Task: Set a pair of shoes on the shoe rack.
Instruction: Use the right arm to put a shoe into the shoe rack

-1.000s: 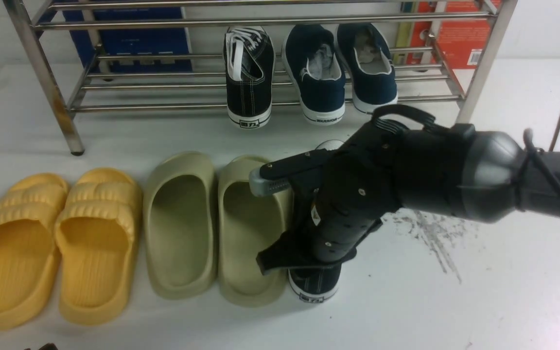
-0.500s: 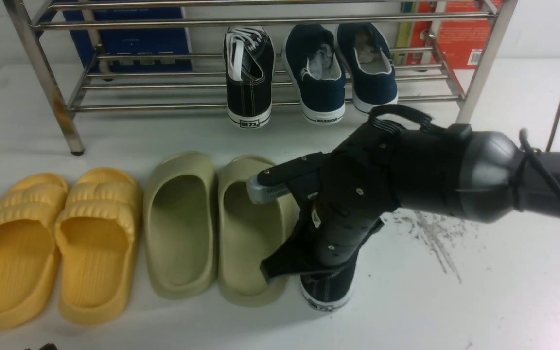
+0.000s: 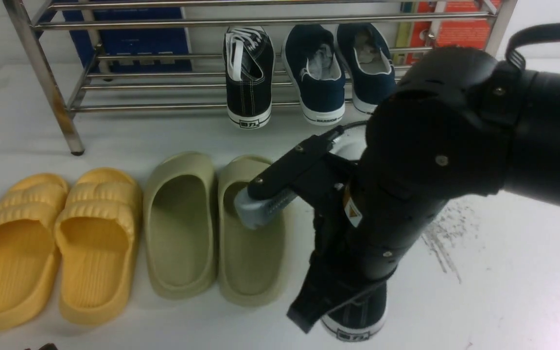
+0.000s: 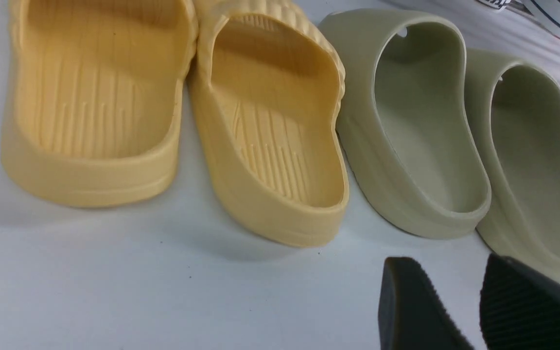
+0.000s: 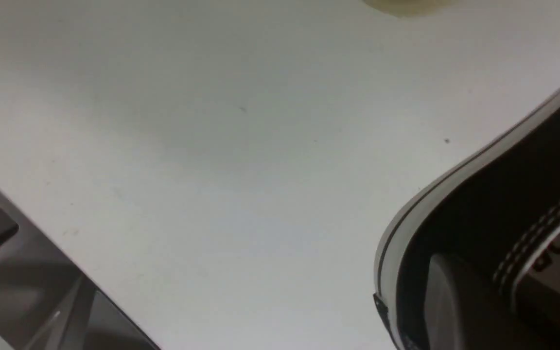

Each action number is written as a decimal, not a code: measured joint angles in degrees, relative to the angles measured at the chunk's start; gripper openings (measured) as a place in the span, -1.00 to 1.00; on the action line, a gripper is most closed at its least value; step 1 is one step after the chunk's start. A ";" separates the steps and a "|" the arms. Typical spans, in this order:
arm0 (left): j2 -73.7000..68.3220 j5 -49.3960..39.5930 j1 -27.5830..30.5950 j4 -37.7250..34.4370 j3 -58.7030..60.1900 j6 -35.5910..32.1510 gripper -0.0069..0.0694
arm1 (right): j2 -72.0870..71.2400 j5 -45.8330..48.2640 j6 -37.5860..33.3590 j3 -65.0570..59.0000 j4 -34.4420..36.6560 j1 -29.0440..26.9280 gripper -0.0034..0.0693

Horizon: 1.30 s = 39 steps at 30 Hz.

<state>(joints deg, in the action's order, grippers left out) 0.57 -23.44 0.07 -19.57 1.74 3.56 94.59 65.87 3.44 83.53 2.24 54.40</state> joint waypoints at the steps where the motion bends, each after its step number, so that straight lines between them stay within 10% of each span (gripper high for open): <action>1: 0.00 0.00 0.00 0.00 0.00 0.00 -0.19 | 0.00 0.00 -2.09 0.98 0.07 0.21 -0.82; 39: 0.00 0.00 0.00 0.00 0.00 0.00 -0.19 | 47.07 -4.83 -18.47 66.68 4.11 -8.06 -0.82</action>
<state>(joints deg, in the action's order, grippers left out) 0.57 -23.44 0.07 -19.57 1.74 3.56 141.66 61.04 -15.04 150.21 6.36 46.34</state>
